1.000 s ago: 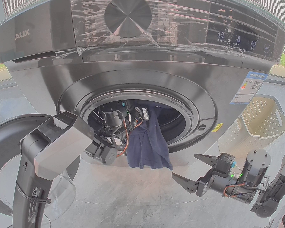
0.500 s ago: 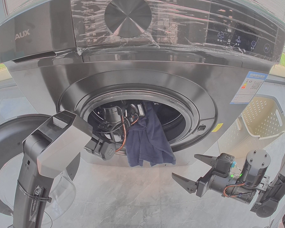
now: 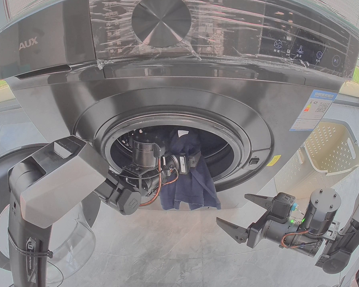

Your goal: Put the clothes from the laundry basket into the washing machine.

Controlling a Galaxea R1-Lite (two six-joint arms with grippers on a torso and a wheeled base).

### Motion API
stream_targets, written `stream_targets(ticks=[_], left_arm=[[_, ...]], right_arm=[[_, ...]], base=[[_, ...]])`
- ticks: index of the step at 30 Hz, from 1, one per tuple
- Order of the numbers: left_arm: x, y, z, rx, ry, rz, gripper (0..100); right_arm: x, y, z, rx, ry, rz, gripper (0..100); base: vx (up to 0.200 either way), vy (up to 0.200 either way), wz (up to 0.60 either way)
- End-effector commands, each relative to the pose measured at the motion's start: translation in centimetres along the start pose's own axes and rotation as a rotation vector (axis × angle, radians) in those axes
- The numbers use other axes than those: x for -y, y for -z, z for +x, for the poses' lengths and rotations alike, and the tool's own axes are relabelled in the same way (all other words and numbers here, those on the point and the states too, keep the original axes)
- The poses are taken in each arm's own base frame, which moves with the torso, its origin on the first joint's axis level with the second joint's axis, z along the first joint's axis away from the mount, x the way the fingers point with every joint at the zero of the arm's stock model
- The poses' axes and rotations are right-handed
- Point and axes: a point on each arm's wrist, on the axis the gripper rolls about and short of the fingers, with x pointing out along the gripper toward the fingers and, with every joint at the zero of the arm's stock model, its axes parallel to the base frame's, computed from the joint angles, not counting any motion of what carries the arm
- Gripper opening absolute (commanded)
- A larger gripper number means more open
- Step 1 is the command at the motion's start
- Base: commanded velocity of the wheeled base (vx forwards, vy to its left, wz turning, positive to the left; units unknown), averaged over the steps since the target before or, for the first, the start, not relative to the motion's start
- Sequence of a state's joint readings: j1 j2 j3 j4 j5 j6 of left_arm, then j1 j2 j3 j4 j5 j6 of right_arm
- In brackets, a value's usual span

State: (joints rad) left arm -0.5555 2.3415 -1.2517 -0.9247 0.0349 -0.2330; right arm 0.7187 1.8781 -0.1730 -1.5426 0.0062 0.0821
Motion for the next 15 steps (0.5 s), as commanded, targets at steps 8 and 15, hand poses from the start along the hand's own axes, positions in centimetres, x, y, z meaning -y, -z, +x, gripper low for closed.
stream_targets(ticks=[8,15], left_arm=[[0.9,3.2,0.3,-0.086,0.022,0.068,100],[0.5,4.6,1.1,-0.118,0.017,0.098,0]], right_arm=[[-0.1,0.0,0.0,0.001,-0.002,-0.001,100],[-0.1,-0.1,0.0,0.006,-0.003,-0.001,100]], base=[[0.000,0.000,0.00],[0.000,0.000,0.00]])
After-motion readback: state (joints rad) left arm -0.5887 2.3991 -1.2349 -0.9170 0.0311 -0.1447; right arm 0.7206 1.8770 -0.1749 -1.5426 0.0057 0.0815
